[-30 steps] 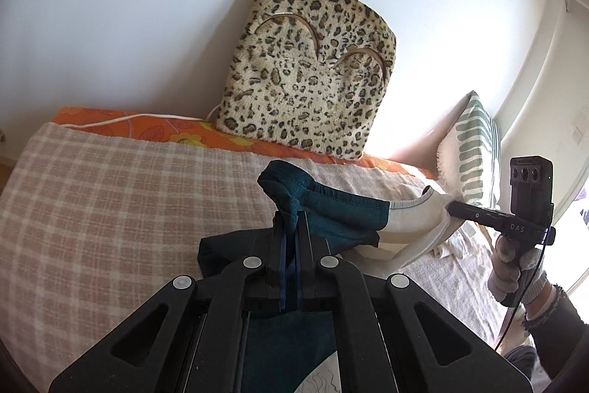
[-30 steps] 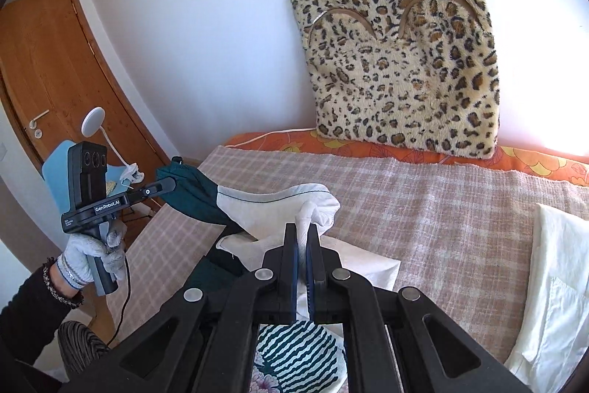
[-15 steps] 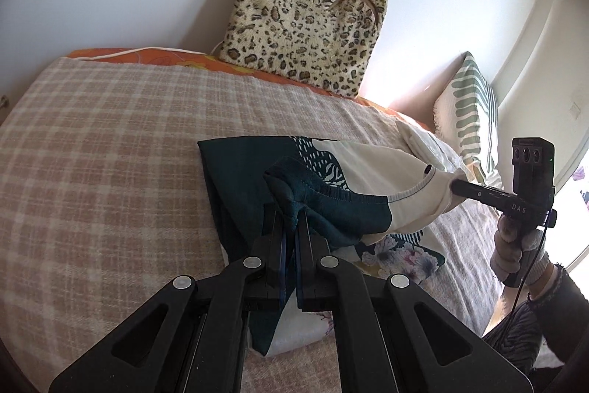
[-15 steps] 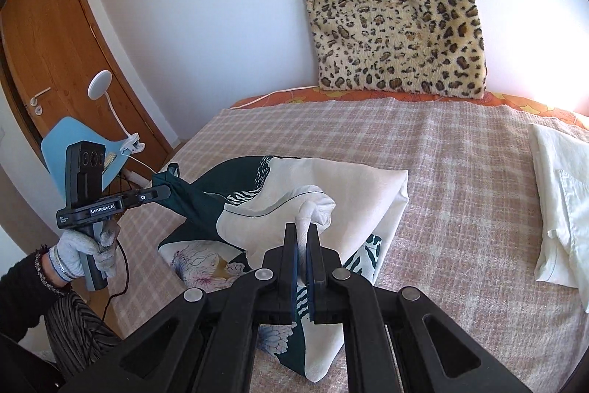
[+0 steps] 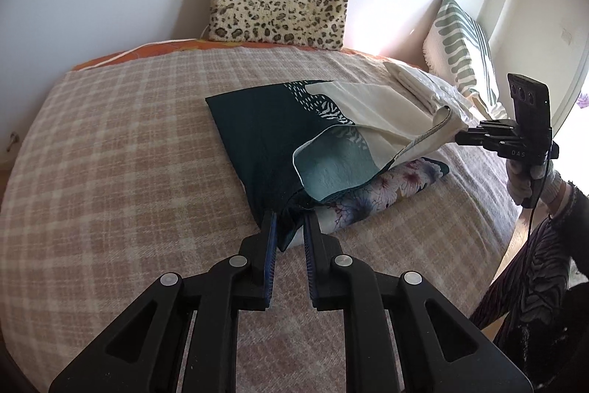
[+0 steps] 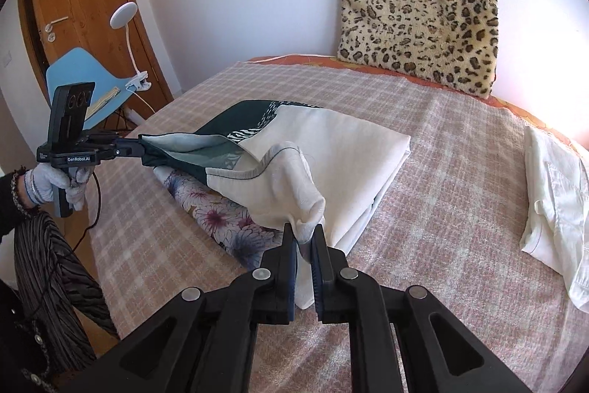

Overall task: Fold small clothes
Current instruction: 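Lift the collar end and fold it over onto the hem end with both tools, then open both tools and release the folded shirt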

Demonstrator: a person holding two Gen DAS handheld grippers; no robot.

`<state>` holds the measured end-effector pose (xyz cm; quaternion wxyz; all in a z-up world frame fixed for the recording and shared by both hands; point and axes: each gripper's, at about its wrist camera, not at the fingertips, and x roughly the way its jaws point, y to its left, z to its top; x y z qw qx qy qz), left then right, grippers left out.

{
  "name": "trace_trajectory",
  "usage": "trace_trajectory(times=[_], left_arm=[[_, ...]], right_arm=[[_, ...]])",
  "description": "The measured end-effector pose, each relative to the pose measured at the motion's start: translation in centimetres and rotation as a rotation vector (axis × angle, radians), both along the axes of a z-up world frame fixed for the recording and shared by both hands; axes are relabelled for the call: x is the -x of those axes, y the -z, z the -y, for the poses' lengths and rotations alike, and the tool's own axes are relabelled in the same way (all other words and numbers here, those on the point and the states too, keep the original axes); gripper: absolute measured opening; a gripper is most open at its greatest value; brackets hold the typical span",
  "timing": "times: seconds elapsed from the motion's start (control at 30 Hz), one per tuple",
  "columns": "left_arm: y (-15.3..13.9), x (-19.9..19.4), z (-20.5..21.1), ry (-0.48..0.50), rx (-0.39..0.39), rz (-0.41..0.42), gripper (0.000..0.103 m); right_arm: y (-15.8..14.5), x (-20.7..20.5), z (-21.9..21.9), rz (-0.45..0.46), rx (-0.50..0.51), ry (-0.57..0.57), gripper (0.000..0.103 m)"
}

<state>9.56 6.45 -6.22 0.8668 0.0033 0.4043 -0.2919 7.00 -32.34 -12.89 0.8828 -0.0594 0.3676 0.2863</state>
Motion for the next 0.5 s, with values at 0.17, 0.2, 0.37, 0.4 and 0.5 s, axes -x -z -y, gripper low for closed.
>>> trace_trajectory(times=[0.17,0.2,0.37,0.4,0.5], left_arm=[[-1.5,0.3,-1.2,-0.032,0.076,0.018,0.013],[-1.7,-0.1,-1.3,-0.042,0.092,0.019,0.015],[-1.4,-2.2,-0.2,-0.086,0.032,0.043,0.02],[-1.0,-2.6,0.1,-0.084,0.022,0.033,0.02],[0.1,-2.8,1.5,-0.043,0.027,-0.009,0.02]], right_arm=[[-0.8,1.0,1.2,0.001,-0.073,0.038,0.033],[-0.9,1.0,1.1,0.006,-0.081,0.043,0.034],[-0.6,0.7,-0.2,0.001,-0.077,0.05,0.035],[-0.2,0.6,-0.7,0.002,-0.044,0.052,0.037],[0.7,1.1,-1.9,0.007,0.057,0.043,0.043]])
